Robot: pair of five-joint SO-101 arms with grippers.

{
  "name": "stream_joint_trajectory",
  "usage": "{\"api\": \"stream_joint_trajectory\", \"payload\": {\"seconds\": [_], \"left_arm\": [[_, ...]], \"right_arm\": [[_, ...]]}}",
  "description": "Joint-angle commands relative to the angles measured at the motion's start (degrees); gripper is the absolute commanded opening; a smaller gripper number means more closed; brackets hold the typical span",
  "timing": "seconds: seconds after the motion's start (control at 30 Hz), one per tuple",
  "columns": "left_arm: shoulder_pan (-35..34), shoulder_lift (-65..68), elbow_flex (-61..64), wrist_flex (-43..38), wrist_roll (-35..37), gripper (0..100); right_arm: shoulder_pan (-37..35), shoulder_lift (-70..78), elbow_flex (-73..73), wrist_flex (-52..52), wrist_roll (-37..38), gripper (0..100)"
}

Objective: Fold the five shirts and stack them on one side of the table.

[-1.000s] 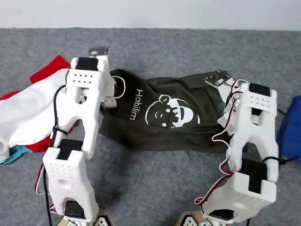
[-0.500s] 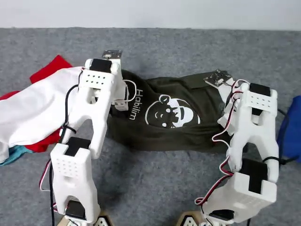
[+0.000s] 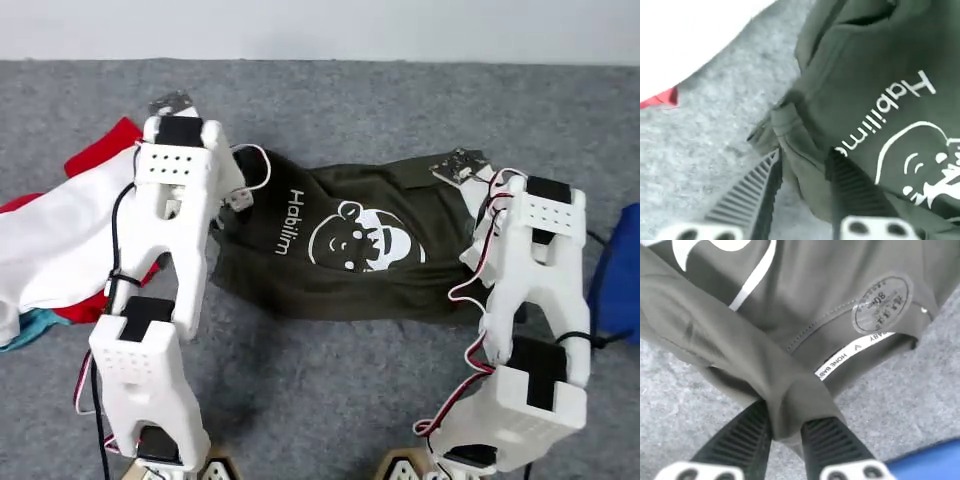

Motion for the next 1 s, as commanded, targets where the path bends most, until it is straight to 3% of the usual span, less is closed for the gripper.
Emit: {"api": "stream_joint_trajectory", "payload": {"seconds": [0.0,0.43,0.97], "left_arm": [[1.93,-2.99,-0.92,0.79,-1.85,8],[3.25,9.76,0.57,-0.09,-1.85,8],[3.25,14.77,-11.56,1.32,-1.85,8]], "right_arm": [[-1.27,-0.4,-2.99,-0.66,0.44,1.1],[-1.19,-0.4,-2.99,-0.48,0.44,1.1],[-1.45,-0.4,-4.57,-0.4,1.58,1.1]]}}
